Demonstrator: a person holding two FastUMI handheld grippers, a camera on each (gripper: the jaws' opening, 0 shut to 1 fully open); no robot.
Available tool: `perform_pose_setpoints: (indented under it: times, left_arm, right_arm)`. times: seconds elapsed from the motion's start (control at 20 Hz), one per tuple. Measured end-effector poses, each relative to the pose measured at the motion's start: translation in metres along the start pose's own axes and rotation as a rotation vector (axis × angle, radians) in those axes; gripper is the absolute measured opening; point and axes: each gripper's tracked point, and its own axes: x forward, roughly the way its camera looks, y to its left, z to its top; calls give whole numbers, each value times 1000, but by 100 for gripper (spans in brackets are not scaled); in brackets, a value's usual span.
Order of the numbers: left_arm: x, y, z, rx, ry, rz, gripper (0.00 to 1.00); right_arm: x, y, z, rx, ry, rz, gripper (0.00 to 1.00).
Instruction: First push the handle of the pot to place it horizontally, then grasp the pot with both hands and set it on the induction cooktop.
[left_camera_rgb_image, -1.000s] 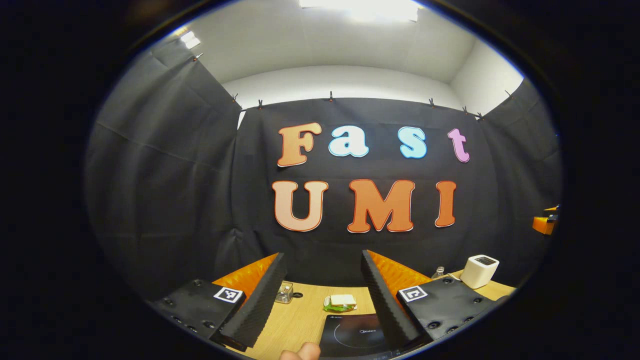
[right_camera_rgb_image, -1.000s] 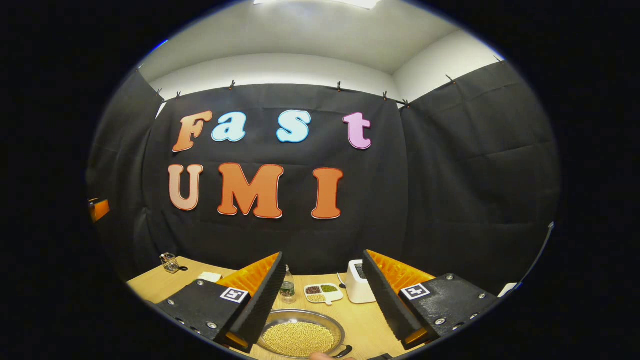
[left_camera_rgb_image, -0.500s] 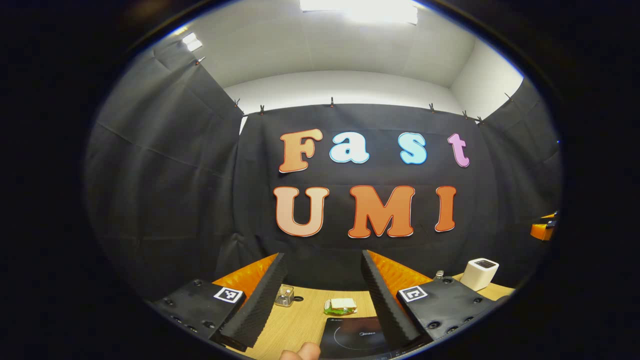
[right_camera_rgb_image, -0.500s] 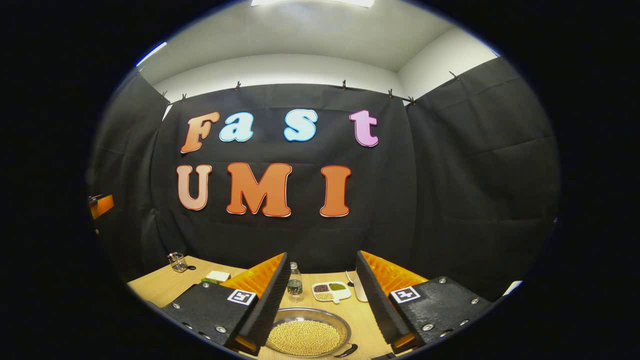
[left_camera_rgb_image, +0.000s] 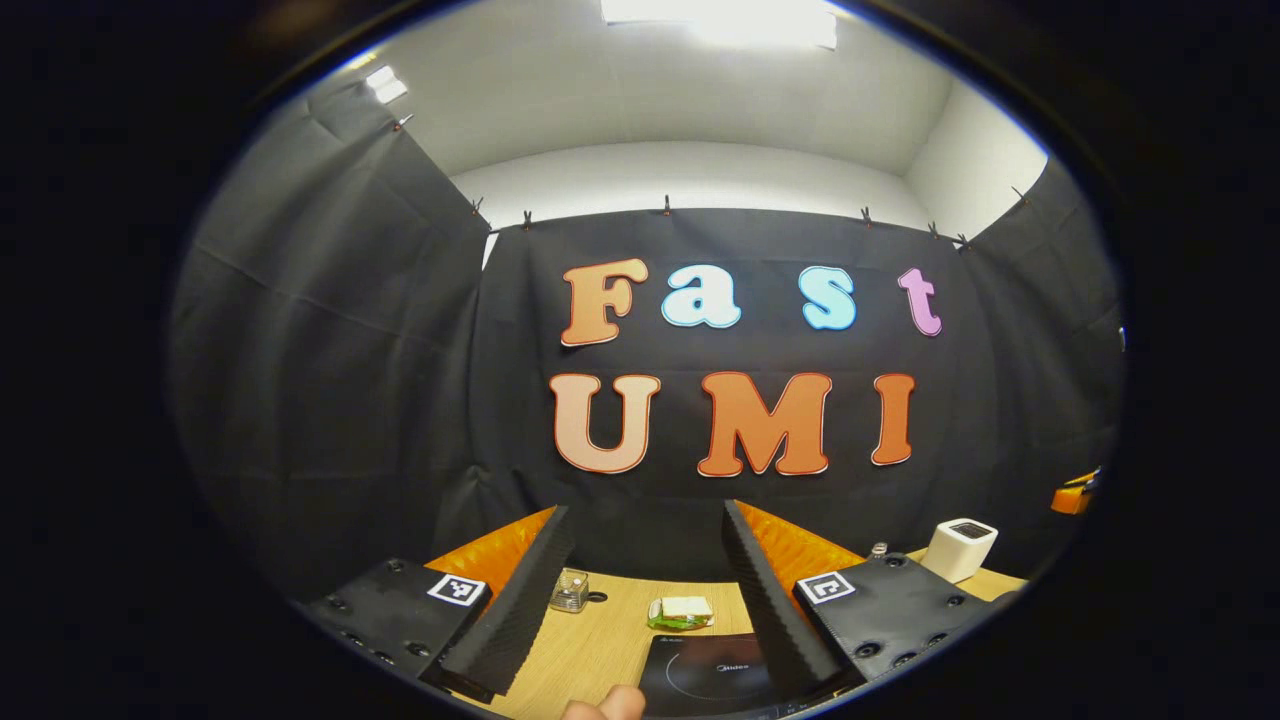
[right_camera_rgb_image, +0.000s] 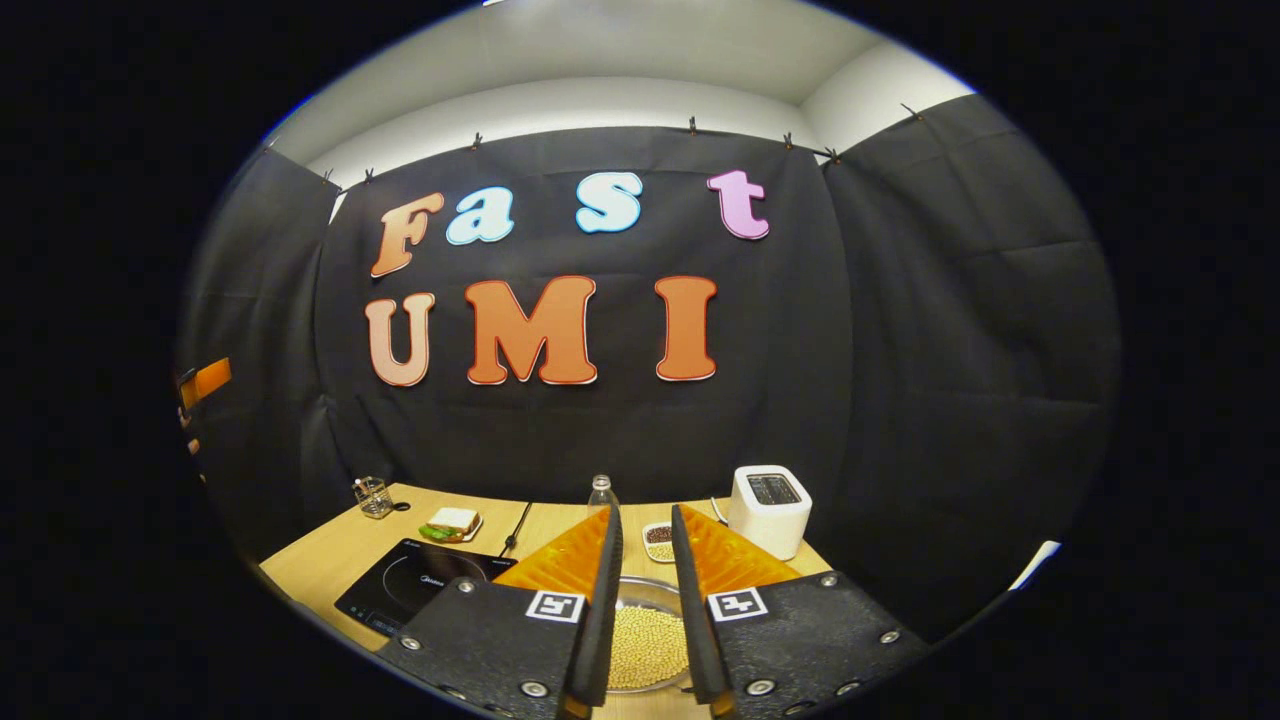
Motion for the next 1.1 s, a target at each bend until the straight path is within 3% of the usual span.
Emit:
perform_pose_setpoints:
  times: [0.15, 0.45, 1.1]
  left_arm:
    - [-2, -1, 0, -3, -1, -2, 99]
    - [-3, -2, -2, -5, 10, -4, 99]
    - [-15, 4, -7, -9, 27, 6, 99]
  right_arm:
    - [1, -9, -29, 40, 73, -11, 17]
    - [4, -9, -89, 34, 214, 26, 2]
    - [-15, -25, -186, 48, 431, 6, 0]
